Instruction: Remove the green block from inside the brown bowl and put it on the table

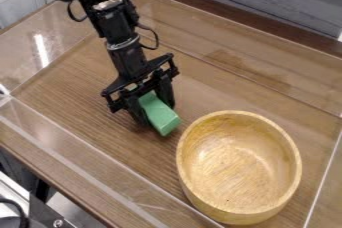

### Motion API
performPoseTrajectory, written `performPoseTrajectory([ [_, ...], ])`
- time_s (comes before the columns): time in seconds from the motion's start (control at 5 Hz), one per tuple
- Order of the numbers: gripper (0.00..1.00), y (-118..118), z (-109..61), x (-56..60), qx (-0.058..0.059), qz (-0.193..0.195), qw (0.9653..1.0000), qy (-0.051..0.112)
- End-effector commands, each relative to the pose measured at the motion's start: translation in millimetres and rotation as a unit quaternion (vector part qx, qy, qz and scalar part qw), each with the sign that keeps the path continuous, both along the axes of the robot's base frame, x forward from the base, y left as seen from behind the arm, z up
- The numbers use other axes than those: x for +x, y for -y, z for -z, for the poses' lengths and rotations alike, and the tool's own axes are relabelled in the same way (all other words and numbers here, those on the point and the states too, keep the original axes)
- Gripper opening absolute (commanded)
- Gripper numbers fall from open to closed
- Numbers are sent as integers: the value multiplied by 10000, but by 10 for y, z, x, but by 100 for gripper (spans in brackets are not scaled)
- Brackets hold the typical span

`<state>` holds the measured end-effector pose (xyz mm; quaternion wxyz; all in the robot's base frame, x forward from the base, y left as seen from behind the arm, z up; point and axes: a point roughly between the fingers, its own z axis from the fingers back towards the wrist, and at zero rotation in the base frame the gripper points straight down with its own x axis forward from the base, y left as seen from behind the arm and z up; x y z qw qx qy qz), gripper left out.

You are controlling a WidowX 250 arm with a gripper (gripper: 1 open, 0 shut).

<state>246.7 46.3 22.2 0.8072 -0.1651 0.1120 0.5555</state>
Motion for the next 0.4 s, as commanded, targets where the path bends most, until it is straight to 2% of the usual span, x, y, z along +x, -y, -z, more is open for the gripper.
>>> performPoseTrajectory([
  [0.0, 0, -62, -73, 72, 53, -66, 9998, 164],
  [0.2, 0, -63, -68, 74, 30, -90, 9999, 142],
])
